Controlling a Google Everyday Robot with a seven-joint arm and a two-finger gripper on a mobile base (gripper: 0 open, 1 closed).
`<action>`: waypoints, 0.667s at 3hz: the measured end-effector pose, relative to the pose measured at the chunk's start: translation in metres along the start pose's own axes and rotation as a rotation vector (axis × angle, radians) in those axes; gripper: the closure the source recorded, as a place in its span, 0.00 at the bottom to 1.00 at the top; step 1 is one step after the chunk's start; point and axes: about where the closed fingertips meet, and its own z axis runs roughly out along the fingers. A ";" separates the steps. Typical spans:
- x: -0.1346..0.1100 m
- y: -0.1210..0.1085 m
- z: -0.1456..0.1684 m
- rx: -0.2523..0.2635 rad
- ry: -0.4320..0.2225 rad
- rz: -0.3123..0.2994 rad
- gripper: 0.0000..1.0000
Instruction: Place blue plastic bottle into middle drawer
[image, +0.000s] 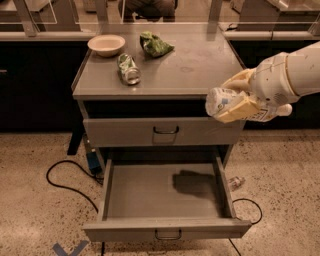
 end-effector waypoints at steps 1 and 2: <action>0.000 0.000 0.000 0.000 0.000 0.000 1.00; 0.011 0.026 0.034 -0.038 -0.036 0.043 1.00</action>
Offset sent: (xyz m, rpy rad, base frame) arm -0.0234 0.0572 -0.1328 0.1695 0.1530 0.0270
